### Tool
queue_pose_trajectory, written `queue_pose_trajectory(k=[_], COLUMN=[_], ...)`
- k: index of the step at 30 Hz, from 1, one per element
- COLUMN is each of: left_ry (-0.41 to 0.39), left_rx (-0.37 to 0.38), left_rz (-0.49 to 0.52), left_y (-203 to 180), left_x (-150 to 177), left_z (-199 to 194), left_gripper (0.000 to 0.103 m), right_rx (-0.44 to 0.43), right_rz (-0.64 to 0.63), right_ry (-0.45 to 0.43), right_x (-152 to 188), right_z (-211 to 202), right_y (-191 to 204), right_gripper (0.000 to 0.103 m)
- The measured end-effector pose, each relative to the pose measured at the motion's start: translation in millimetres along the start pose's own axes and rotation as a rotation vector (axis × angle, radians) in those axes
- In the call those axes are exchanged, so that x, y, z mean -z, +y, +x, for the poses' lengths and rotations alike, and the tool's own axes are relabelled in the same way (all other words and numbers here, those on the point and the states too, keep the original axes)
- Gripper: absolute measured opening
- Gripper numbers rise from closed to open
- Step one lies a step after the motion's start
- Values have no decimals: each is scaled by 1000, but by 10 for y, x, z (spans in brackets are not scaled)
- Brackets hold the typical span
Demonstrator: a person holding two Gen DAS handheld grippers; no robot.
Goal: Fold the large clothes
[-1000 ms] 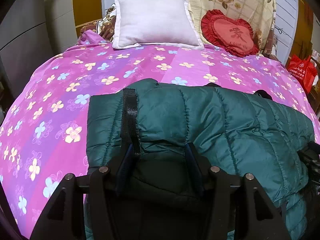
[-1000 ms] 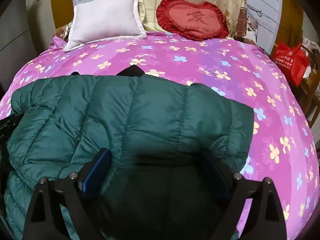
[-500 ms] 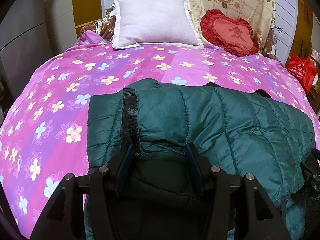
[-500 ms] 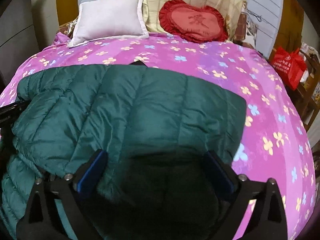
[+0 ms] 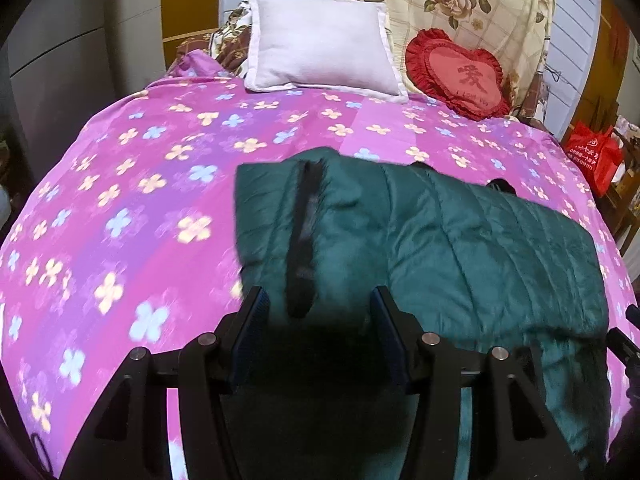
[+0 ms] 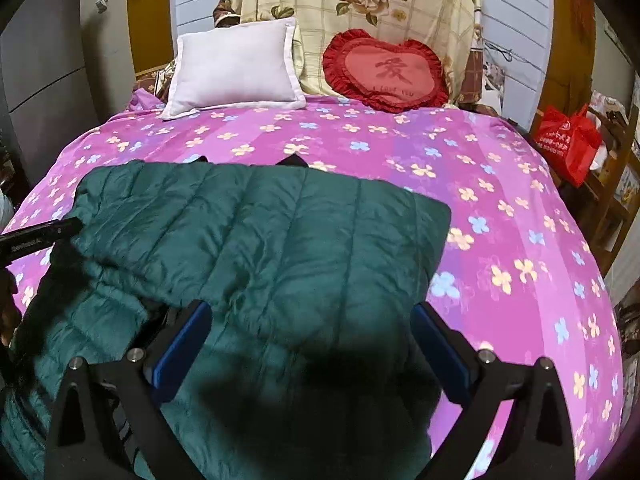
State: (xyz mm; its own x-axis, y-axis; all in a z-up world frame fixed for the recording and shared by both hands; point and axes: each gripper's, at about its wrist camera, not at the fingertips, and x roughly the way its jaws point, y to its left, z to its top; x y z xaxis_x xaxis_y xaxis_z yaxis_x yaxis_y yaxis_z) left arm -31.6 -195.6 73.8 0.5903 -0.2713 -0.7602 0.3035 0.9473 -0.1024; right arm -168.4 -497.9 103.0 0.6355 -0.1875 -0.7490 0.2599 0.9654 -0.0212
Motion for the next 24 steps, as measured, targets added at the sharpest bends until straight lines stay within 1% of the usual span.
queue_pose_trajectory(k=[4,8,14,18,24], left_ry=[8,27,48,63,73], left_rx=[-21,-29,-42,-40,-55], left_rz=[21,32,36,26,43], left_y=[45,104,210,281,352], left_x=[170,366,649,822,1055], left_z=[-173,-321,-508,-617,-779], left_gripper=[36,36,36,36,36], right_rx=[-18,-10,10,8,-4], right_rz=[34,58,58,61,69], right_ry=[18,39,57,77,89], right_x=[147,312,557,710,934], right_z=[-75,-163,-340,-424,-563], right_y=[-28,-63,-91,-82,-53], right_gripper=[101,101,101,101,101])
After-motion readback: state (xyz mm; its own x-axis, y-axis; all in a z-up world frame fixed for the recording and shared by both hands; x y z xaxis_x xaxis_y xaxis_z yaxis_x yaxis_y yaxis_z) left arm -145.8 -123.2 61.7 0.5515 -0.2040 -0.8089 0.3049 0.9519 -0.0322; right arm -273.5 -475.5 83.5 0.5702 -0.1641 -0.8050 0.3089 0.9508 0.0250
